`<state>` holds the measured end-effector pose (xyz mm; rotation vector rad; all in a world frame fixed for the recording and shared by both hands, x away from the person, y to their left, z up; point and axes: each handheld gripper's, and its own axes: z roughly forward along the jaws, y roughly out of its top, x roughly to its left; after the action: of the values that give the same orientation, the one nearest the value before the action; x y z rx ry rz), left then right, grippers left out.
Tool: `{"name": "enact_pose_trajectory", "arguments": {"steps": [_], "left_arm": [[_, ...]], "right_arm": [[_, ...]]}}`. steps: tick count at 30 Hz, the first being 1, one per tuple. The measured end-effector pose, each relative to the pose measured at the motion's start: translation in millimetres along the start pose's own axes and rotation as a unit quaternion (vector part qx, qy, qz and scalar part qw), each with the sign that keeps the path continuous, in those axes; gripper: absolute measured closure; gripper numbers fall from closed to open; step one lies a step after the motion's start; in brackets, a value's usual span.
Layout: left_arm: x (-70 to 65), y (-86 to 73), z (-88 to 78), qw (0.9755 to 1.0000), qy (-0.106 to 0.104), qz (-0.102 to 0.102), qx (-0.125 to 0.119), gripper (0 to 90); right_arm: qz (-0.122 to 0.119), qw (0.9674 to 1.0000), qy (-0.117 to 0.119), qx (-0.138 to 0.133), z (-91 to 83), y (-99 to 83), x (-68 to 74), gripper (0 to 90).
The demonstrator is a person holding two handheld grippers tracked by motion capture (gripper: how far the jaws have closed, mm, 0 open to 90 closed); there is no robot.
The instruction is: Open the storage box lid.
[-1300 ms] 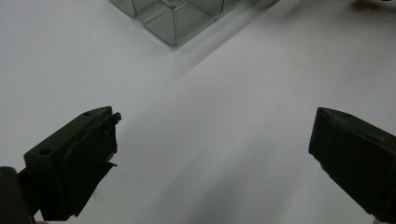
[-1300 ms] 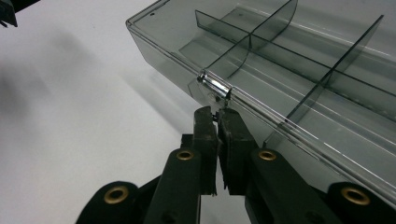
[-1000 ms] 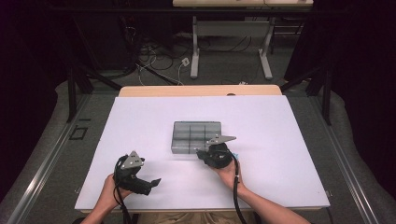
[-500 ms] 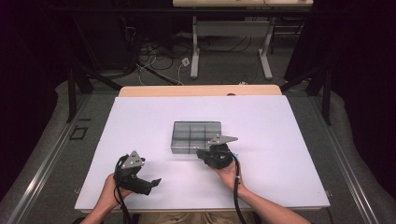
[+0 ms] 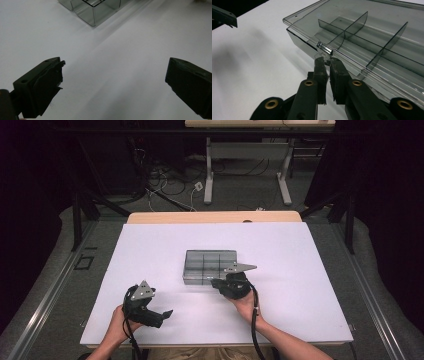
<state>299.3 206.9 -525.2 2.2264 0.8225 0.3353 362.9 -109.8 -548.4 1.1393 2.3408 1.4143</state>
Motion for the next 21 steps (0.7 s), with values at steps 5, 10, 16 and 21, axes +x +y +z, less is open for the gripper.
{"name": "enact_pose_trajectory", "arguments": {"steps": [5,10,16,21], "left_arm": [[-1.0,8.4,2.6,0.9999,0.014,0.005,-0.008,1.0],[0.3,16.6,8.1,0.9998,0.018,0.004,-0.011,0.8],[5.0,29.5,17.4,0.9996,0.020,-0.001,-0.018,0.6],[6.9,42.9,32.1,0.9996,0.024,0.003,-0.018,1.3]], "right_arm": [[-0.001,1.0000,0.000,-0.001,-0.1,1.4,0.5,84.3],[-0.009,1.0000,-0.001,-0.002,-0.9,3.4,0.5,84.7],[-0.013,0.9999,0.001,-0.007,-2.1,5.2,-0.4,84.9],[-0.018,0.9998,0.005,-0.006,-3.1,7.0,-0.8,85.0]]}}
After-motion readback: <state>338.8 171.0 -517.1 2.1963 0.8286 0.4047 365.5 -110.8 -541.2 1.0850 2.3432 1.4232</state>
